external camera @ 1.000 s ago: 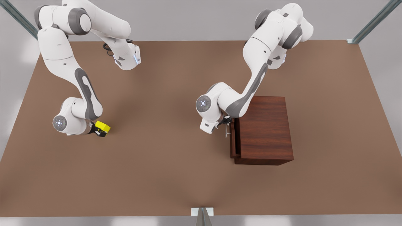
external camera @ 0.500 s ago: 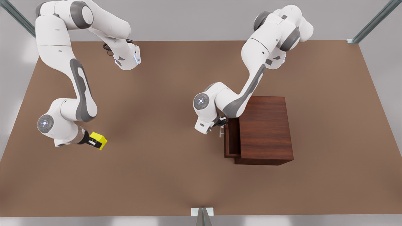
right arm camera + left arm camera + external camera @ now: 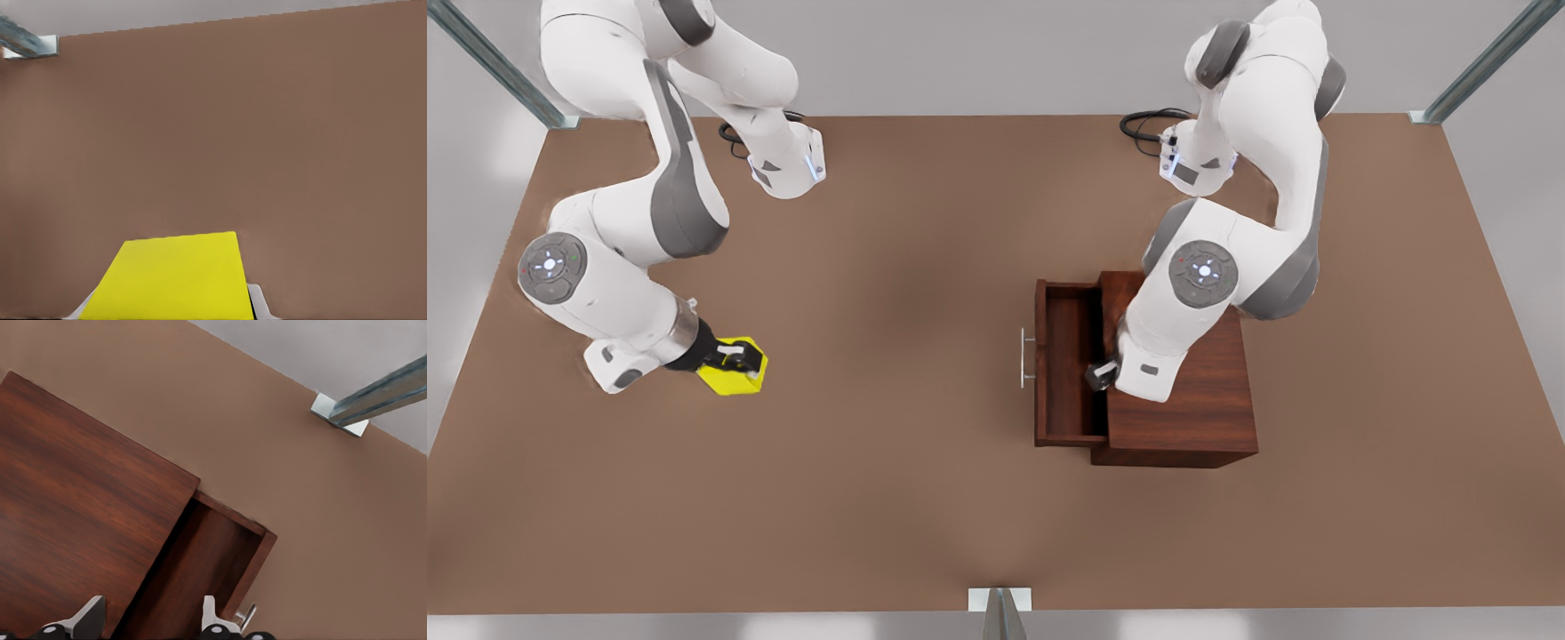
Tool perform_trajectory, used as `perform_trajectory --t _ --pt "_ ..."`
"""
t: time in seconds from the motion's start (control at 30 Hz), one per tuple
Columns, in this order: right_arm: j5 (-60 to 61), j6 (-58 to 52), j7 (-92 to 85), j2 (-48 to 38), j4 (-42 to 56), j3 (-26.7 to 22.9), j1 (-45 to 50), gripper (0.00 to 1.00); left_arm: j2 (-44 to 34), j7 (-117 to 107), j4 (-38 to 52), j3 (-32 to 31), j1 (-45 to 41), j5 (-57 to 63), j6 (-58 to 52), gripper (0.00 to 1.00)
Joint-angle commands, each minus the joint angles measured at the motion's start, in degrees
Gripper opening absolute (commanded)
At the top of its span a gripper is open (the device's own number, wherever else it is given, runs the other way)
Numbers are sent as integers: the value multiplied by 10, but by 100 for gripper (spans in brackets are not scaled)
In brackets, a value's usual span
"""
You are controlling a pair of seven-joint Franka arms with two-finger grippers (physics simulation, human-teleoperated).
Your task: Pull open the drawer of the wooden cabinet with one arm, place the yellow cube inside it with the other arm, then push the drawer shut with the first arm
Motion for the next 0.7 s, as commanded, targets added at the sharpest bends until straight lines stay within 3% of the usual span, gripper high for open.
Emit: perform_trajectory --t 0.0,0.03,0.17,0.23,0.3,0.67 --pt "-29 -55 73 38 45 3 59 49 -14 409 0 3 66 1 -136 81" --pt "-36 -51 110 68 77 2 94 49 -20 488 1 3 104 6 -132 100" --pt "-58 -3 290 152 156 -8 221 49 -103 560 -12 11 190 -8 -112 100" --pt "-91 -2 379 185 200 -13 284 49 -236 585 -231 91 122 -8 7 100" --pt "-93 10 444 215 241 -95 391 48 -216 583 -222 100 106 -7 6 100" --pt "-93 206 595 298 283 -151 507 46 -193 585 -218 100 109 -4 -33 100"
